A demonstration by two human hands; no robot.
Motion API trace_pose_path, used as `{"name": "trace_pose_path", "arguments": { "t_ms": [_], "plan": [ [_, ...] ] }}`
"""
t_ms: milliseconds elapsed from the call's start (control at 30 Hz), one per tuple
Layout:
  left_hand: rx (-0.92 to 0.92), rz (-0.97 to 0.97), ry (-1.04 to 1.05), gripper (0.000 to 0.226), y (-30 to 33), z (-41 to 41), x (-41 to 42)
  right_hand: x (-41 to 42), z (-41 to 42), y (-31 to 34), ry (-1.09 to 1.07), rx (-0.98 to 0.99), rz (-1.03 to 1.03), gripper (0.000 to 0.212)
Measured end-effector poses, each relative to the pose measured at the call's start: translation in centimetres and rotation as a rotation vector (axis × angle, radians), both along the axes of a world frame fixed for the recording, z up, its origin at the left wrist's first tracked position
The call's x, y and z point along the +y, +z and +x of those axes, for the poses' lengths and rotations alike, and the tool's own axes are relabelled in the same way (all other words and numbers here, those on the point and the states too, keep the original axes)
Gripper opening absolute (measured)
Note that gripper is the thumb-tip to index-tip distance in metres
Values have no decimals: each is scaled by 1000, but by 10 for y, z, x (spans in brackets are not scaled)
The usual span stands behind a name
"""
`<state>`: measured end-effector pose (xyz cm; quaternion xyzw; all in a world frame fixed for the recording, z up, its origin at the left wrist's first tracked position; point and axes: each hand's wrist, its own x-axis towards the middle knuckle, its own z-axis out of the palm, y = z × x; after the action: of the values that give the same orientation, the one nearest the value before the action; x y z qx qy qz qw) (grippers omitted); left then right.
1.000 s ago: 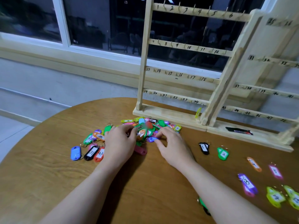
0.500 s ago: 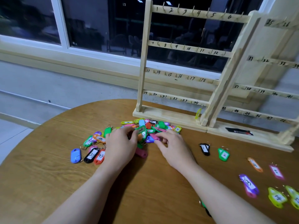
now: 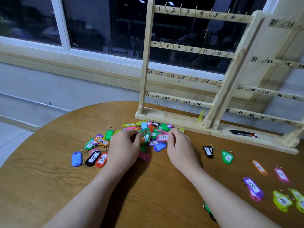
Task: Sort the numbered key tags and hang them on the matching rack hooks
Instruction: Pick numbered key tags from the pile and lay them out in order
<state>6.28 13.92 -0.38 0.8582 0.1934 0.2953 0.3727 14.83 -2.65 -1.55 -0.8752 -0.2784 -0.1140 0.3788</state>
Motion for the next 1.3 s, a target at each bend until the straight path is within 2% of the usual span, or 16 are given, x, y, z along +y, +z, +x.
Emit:
{"name": "trace_pose_path", "arguments": {
  "t_ms": [200,367,533,700,833,1033,1300],
  "plan": [
    [-5,-76,-114,22,-2,3,-5,-2,0,3,-45,85,-3,21],
    [-13,-97,-127,37,-3,2,-4,-1,1,2,-47,96,24,18],
    [-39,-86,-149,39,0,0,-6,0,0,4,-21,75,18,21],
    [-88,-61,-156,22,4,-3,-9,1,-3,6,14,84,-42,29],
    [-82,-56,-172,12,6,-6,-12,1,-7,11,9,115,-68,26],
    [-77,-96,-256,14,11,-11,-21,-15,-12,23,-111,274,3,15],
    [-2,-213,-465,10,23,-24,-55,-105,-11,49,-383,360,127,30]
  ]
}}
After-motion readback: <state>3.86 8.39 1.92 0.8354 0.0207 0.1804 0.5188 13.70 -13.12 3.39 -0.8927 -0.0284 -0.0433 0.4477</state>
